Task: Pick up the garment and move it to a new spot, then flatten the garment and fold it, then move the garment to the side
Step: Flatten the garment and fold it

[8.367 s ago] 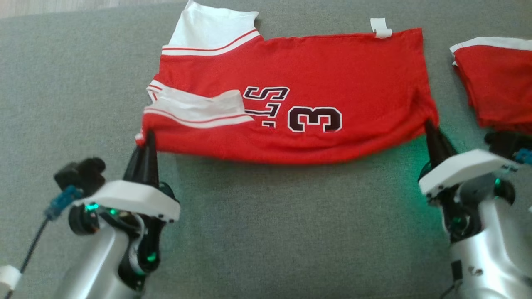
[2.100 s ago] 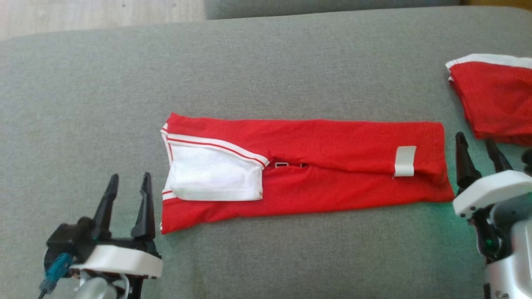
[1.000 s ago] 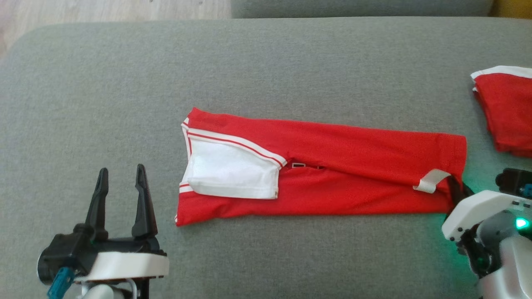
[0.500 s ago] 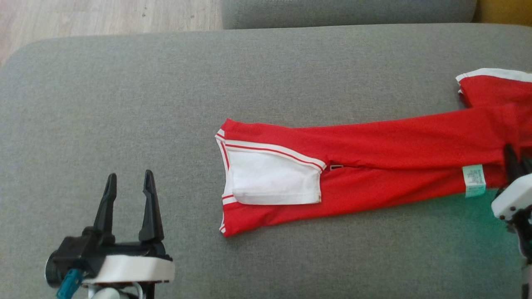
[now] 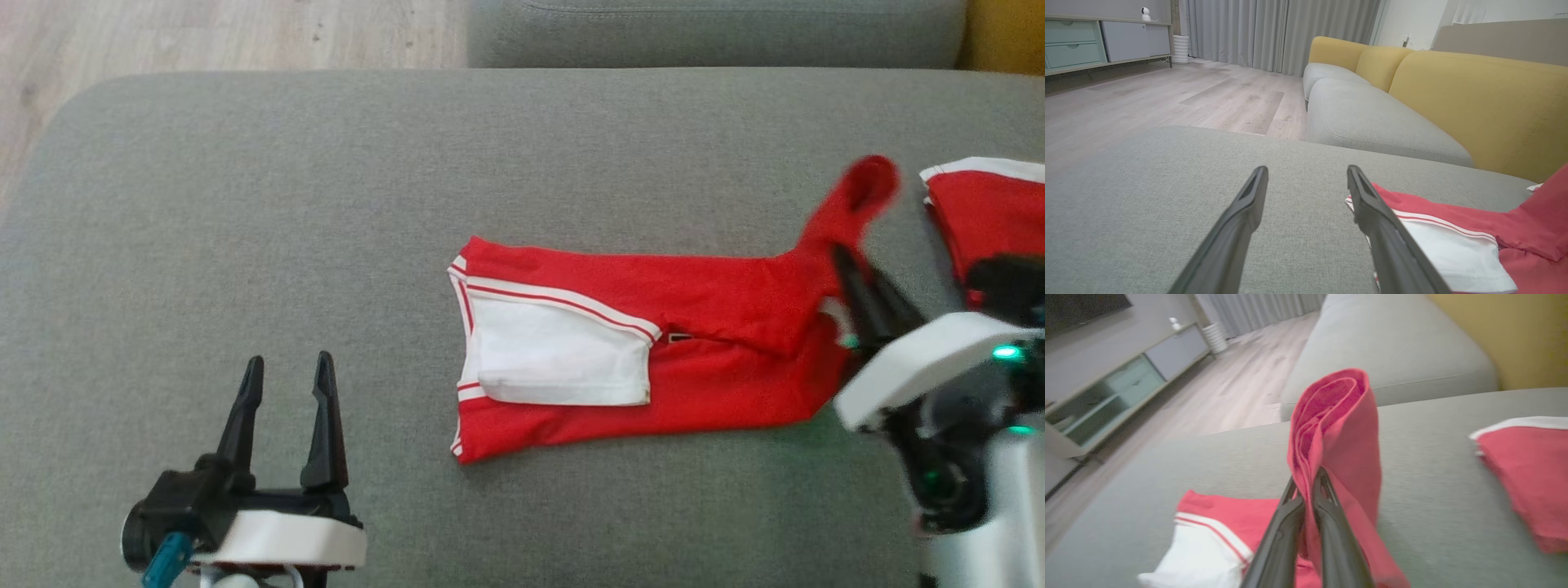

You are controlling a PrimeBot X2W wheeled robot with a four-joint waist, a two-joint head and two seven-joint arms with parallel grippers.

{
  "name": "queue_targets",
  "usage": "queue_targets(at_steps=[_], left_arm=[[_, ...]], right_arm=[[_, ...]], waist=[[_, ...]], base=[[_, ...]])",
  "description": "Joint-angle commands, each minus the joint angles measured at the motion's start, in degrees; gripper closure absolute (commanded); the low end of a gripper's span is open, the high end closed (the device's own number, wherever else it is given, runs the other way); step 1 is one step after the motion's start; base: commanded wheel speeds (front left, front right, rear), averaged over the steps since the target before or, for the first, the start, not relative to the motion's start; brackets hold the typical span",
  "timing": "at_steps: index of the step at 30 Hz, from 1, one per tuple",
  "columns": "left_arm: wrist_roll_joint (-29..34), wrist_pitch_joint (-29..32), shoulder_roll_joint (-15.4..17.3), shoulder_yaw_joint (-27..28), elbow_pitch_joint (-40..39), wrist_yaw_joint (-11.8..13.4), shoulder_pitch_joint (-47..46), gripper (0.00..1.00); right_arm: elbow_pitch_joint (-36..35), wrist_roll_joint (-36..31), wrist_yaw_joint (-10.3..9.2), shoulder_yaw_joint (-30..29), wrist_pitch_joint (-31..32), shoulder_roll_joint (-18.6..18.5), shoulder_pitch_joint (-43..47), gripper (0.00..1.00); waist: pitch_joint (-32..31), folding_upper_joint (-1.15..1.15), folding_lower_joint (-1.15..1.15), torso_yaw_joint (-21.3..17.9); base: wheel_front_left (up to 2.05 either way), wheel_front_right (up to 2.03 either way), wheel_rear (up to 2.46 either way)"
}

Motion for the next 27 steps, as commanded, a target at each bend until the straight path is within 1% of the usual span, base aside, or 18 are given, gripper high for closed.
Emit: queue_targets(at_steps=[1,3,6,9,12,20,27], left_arm=[[-0.2,-0.5,0.4,1.6,-1.4,-0.2,-2.1,0.00],[0.0,-0.5,0.4,1.3,-1.0,-0.5,-2.4,0.00],[0.3,-0.5,0.3,0.7,-0.5,-1.0,-3.2,0.00],[0.5,-0.4,0.2,0.2,-0.1,-1.4,-3.8,0.00],[0.6,-0.2,-0.2,-0.4,0.1,-1.6,-4.2,0.00],[0.7,-0.3,-1.2,-1.7,0.9,-2.0,-4.6,0.00],[0.6,-0.6,-1.8,-2.0,1.5,-2.1,-4.6,0.00]], right_arm=[[-2.9,1.1,0.40,2.5,0.2,0.2,-1.1,1.00],[-2.6,3.0,0.40,5.7,-0.1,0.8,-1.7,1.00],[-0.2,6.3,0.40,10.9,-2.0,1.0,-3.1,1.00],[3.5,9.8,0.40,16.0,-4.7,1.0,-4.7,1.00],[8.1,12.1,0.40,19.8,-7.4,1.0,-7.0,1.00],[19.5,17.8,0.40,26.9,-11.9,1.0,-12.6,1.00],[27.8,20.6,0.40,30.8,-14.2,1.0,-15.4,1.00]], waist=[[-0.2,0.00,0.00,0.5],[-0.4,0.00,0.00,1.0],[-0.7,0.00,0.00,2.4],[-1.0,0.00,0.00,4.1],[-1.0,0.00,0.00,6.2],[-1.0,0.00,0.00,11.1],[-1.1,0.00,0.00,12.6]], base=[[0.00,0.00,0.00],[0.00,0.00,0.00],[0.00,0.00,0.00],[0.00,0.00,0.00],[0.00,0.00,0.00],[0.00,0.00,0.00],[0.00,0.00,0.00]])
